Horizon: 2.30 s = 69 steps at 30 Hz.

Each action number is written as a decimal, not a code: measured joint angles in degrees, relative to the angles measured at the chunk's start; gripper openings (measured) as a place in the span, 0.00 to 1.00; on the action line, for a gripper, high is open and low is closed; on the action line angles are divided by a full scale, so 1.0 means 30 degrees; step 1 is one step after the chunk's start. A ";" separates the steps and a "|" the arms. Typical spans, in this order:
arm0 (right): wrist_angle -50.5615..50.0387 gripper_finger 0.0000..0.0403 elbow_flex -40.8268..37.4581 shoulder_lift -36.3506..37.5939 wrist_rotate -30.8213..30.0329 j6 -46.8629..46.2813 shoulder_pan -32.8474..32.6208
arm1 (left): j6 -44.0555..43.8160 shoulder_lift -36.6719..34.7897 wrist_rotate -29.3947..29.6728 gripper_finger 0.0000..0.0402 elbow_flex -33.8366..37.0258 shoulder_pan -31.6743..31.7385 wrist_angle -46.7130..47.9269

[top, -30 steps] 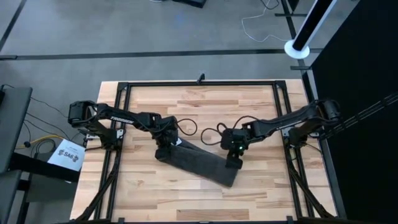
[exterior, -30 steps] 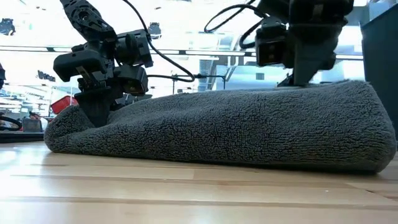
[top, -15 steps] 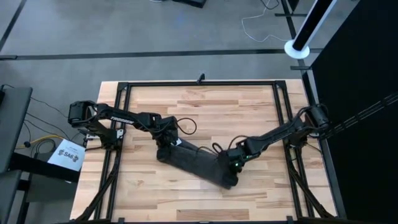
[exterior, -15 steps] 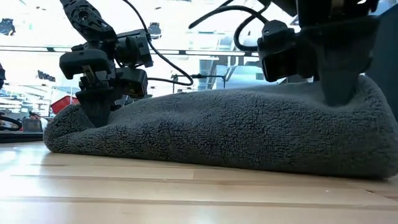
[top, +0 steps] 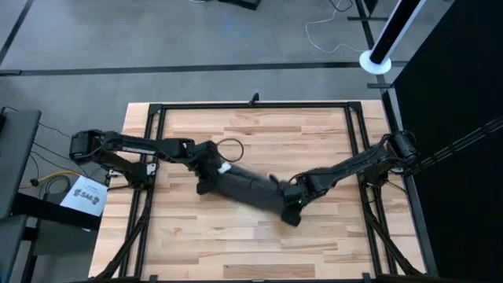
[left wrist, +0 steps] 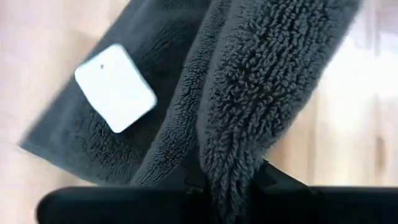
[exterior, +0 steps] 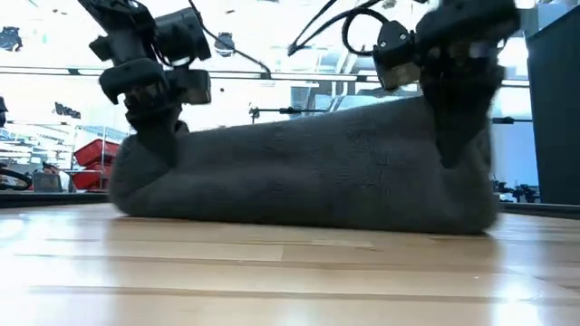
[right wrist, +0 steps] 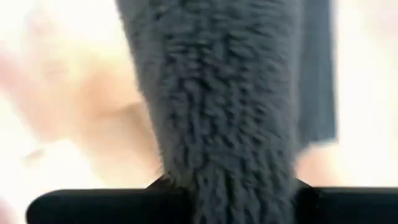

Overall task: Roll towel
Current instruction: Roll the black towel

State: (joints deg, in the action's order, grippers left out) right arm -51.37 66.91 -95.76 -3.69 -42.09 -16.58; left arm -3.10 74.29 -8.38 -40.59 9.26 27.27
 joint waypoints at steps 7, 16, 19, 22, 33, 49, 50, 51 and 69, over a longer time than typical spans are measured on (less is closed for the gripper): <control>-0.2569 0.10 0.1745 0.1288 -0.4279 0.2480 0.0747 | 0.2488 -0.3357 0.2775 0.06 -0.0040 0.0191 0.0698; 0.5704 0.10 -0.2085 0.0890 0.0286 0.2109 0.0073 | 0.0718 -0.2744 -0.0281 0.06 0.2020 -0.0767 0.1449; 0.7435 0.10 -0.2873 0.0902 0.2346 0.2212 0.0302 | 0.0312 -0.2405 -0.1222 0.06 0.2255 -0.1179 0.1475; 0.9476 0.10 -0.4158 0.0902 0.5426 0.2336 0.0990 | 0.0249 -0.2193 -0.1948 0.06 0.2213 -0.1132 0.1452; 1.1947 0.10 -0.6436 0.0909 1.2564 0.4380 0.3019 | -0.1836 -0.1502 -0.6649 0.06 0.1755 -0.0671 0.1191; 0.9065 0.10 -0.6482 -0.0155 1.2963 0.8218 0.5358 | -0.0858 0.4596 -0.8727 0.06 0.1257 0.2294 -0.0852; 0.8980 0.10 -0.6468 -0.0318 1.2964 0.8235 0.5370 | -0.0850 0.4876 -0.8779 0.06 0.1257 0.2294 -0.0882; 0.8857 0.10 -0.6448 -0.0414 1.2964 0.8243 0.5353 | -0.0843 0.5085 -0.8803 0.06 0.1242 0.2294 -0.0886; 0.7774 0.18 -0.4394 -0.1102 1.2548 0.8839 0.5039 | 0.0032 0.0522 -0.6093 0.06 0.0405 0.2185 0.1934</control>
State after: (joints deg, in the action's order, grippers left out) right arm -28.05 53.73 -99.07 33.95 -15.58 -1.46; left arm -3.00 75.86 -26.66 -39.38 15.81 33.07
